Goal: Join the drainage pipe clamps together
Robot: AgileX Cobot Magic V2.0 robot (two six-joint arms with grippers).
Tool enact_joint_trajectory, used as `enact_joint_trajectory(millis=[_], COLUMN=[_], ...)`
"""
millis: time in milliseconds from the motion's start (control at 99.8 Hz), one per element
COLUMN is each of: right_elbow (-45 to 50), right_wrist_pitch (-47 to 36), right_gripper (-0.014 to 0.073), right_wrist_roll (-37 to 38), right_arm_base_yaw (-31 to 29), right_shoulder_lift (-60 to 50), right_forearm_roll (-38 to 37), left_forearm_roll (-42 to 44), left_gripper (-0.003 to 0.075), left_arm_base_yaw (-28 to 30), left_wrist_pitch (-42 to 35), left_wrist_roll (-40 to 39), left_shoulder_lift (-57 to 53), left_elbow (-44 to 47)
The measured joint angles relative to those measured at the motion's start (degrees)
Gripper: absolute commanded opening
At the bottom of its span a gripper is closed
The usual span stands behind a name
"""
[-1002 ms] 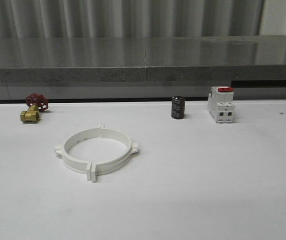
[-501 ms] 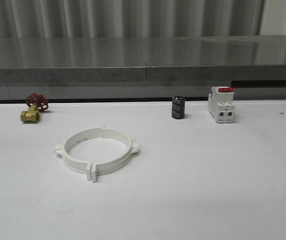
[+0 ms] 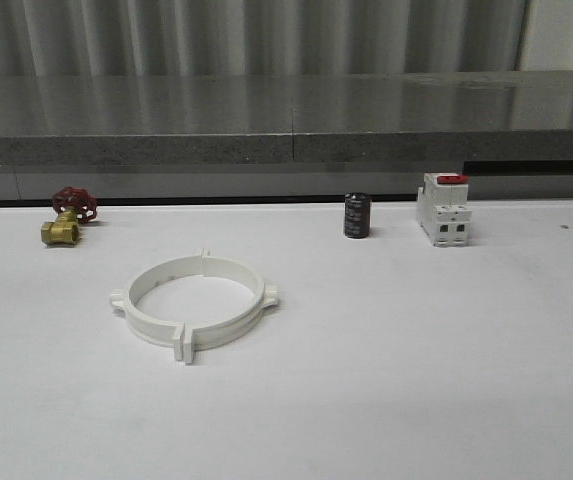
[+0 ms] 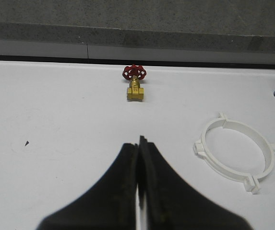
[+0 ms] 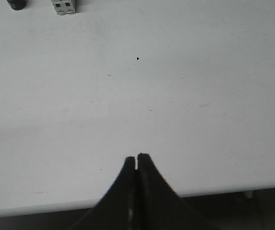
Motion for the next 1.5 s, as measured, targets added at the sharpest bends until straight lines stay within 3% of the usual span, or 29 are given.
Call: enact_joint_trajectory(millis=[180, 501, 752, 1202, 1503], right_elbow=[2.6, 16.0, 25.6, 38.0, 38.8], right_wrist_pitch=[-3.0, -22.6, -31.1, -50.5, -53.9], right_gripper=[-0.0067, -0.0067, -0.0067, -0.0067, -0.0067], right_wrist_roll=[0.0, -0.2, -10.4, -11.9, -11.6], right_arm_base_yaw=[0.0, 0.0, -0.6, -3.4, -3.4], right_shoulder_lift=[-0.5, -12.6, -21.5, -22.2, -22.2], right_forearm_roll=[-1.6, -1.4, 7.6, 9.7, 9.7], left_forearm_roll=[0.0, 0.0, 0.0, 0.0, 0.0], left_gripper=[-0.0021, -0.0021, -0.0021, -0.0021, -0.0021], left_arm_base_yaw=[0.0, 0.0, 0.0, 0.0, 0.0], left_wrist_pitch=[0.0, 0.0, 0.0, 0.0, 0.0], left_wrist_roll=[0.0, 0.0, 0.0, 0.0, 0.0], left_shoulder_lift=[0.0, 0.0, 0.0, 0.0, 0.0], left_elbow=[0.0, 0.0, 0.0, 0.0, 0.0])
